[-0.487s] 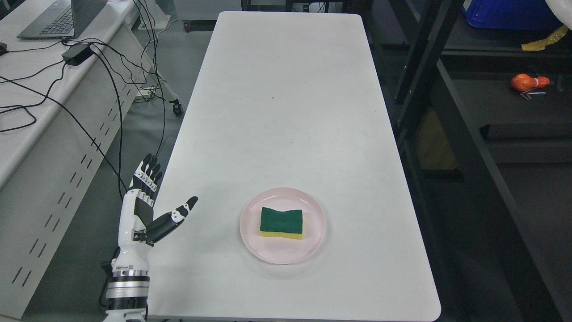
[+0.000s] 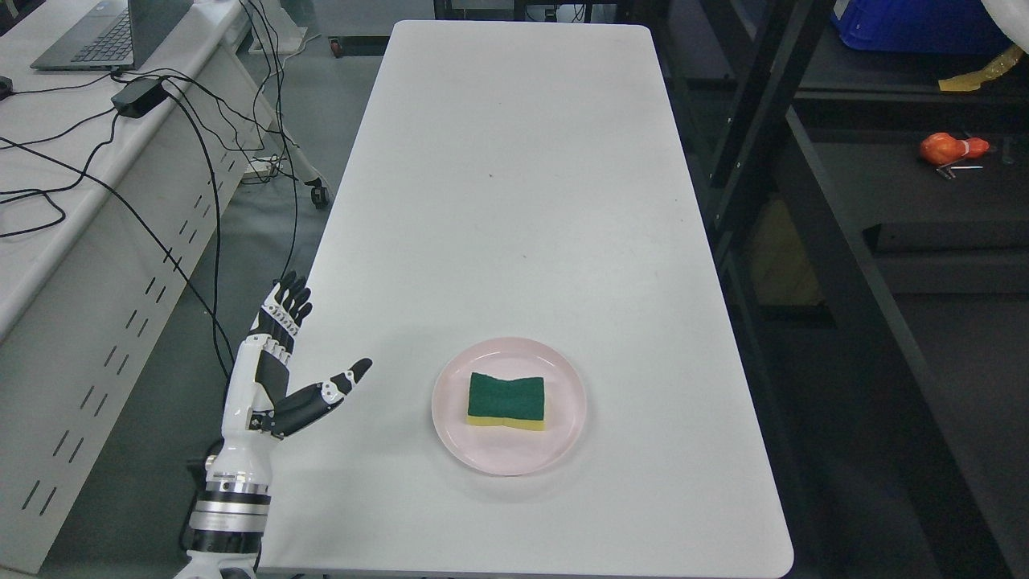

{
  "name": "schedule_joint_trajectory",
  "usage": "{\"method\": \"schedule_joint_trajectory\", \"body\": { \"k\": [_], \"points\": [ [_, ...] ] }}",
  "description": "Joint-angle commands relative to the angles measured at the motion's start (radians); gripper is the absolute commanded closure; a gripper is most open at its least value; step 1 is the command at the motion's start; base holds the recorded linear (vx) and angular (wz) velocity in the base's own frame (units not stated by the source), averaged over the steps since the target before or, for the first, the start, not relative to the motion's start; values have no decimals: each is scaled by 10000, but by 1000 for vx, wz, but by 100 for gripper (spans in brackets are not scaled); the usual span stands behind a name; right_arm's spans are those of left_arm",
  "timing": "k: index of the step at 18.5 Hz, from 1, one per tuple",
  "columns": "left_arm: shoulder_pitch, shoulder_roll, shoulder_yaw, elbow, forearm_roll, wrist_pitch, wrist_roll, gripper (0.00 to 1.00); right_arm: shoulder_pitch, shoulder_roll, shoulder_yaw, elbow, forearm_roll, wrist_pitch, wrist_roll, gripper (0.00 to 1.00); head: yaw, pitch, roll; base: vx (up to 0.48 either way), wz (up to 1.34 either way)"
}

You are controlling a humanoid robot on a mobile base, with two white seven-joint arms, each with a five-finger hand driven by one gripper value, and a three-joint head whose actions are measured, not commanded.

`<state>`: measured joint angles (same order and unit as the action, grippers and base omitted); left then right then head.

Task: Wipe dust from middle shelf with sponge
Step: 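Raise the left hand and reach toward the sponge on the pink plate, then lower the left hand onto the green-and-yellow sponge and close fingers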

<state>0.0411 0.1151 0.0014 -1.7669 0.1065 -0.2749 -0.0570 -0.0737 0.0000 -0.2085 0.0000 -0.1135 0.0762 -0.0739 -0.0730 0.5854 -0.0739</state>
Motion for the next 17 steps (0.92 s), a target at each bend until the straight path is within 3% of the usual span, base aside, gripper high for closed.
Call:
{"method": "schedule_joint_trajectory", "body": {
  "k": [1, 6, 9, 12, 17],
  "points": [
    [-1035, 1992, 93, 241, -2039, -43, -1099, 3, 0, -175, 14, -174, 0, 5, 3, 0, 0, 0, 0, 0, 0],
    [-3399, 2071, -702, 1622, -7315, -1882, -2987, 4, 0, -175, -1, -174, 0, 5, 3, 0, 0, 0, 0, 0, 0],
    [-4197, 2101, -1773, 1807, -8991, -1976, -3294, 4, 0, -175, -1, -174, 0, 5, 3, 0, 0, 0, 0, 0, 0],
    [-4460, 2117, -3016, 1807, -9730, -1976, -3494, 4, 0, -175, -1, -174, 0, 5, 3, 0, 0, 0, 0, 0, 0],
    [-4843, 2116, -4598, 1869, -9732, -2387, -3693, 4, 0, -175, -1, -174, 0, 5, 3, 0, 0, 0, 0, 0, 0]
  ]
}}
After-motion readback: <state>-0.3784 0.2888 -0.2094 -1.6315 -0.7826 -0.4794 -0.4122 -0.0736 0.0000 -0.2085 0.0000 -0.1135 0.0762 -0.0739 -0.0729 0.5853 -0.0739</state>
